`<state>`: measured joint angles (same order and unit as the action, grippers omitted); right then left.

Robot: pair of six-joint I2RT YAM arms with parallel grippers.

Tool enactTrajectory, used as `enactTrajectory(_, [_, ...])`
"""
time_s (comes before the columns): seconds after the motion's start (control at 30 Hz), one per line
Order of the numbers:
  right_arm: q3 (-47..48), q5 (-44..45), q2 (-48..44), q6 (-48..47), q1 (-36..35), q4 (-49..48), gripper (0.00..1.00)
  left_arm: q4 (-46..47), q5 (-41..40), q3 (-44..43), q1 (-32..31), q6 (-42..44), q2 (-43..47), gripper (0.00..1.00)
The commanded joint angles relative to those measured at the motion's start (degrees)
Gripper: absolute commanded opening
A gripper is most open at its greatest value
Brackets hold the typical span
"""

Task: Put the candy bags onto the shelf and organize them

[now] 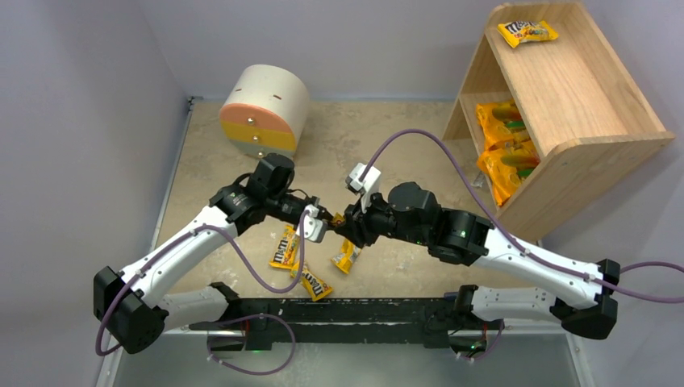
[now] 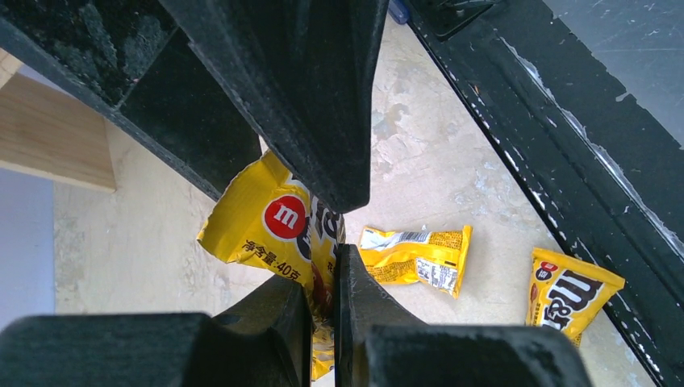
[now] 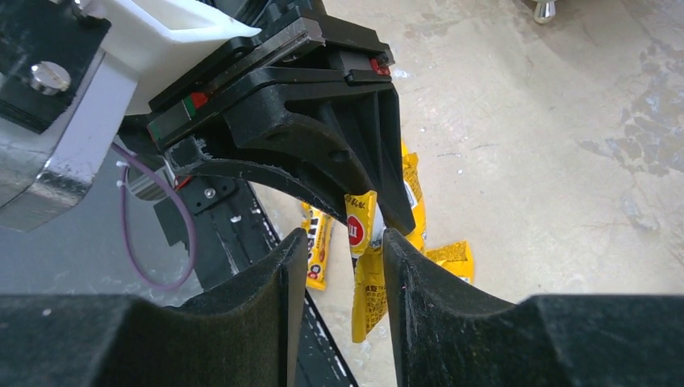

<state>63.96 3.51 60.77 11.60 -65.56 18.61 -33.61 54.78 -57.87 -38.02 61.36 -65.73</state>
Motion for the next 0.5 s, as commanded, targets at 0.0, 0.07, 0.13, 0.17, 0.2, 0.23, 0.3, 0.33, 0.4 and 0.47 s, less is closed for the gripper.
enactTrajectory(0.0, [0.64,0.58,0.3,2.35,0.17,0.21,0.41,-0.09,3.71,-2.27,-0.23,2.54,0.5,0.01])
enactTrajectory(0.07, [0.84,1.26,0.84,2.47,0.26,0.92,0.32,-0.53,3.52,-2.66,-0.21,2.55,0.22,0.01])
enactTrajectory(0.13, [1.25,2.39,1.45,2.47,0.27,2.04,0.28,-0.85,3.65,-2.93,-0.22,2.53,0.1,0.01])
enactTrajectory(0.17, [1.39,2.85,1.6,2.38,0.3,2.71,0.28,-0.85,3.62,-3.02,-0.21,2.47,0.08,0.01])
enactTrajectory(0.2, [1.42,3.22,1.69,2.3,0.36,3.13,0.28,-0.89,3.7,-3.1,-0.28,2.43,0.04,0.01])
enactTrajectory(0.23, [1.36,3.63,1.67,2.24,0.42,3.41,0.28,-0.93,3.73,-3.17,-0.29,2.37,0.0,0.01])
enactTrajectory(0.3, [0.9,3.78,1.64,2.21,0.45,3.38,0.28,-0.95,3.82,-3.41,-0.34,2.08,-0.22,0.01])
enactTrajectory(0.33, [0.64,3.49,1.57,2.0,0.48,3.27,0.3,-0.94,3.88,-3.58,-0.34,1.93,-0.33,0.01])
enactTrajectory(0.4, [0.13,3.46,1.58,1.9,0.44,2.81,0.26,-1.0,3.98,-4.1,-0.31,1.48,-0.73,0.01])
enactTrajectory(0.47, [-0.26,4.12,1.35,1.64,0.48,2.11,0.01,-1.26,4.32,-4.42,-0.31,1.39,-1.03,0.01])
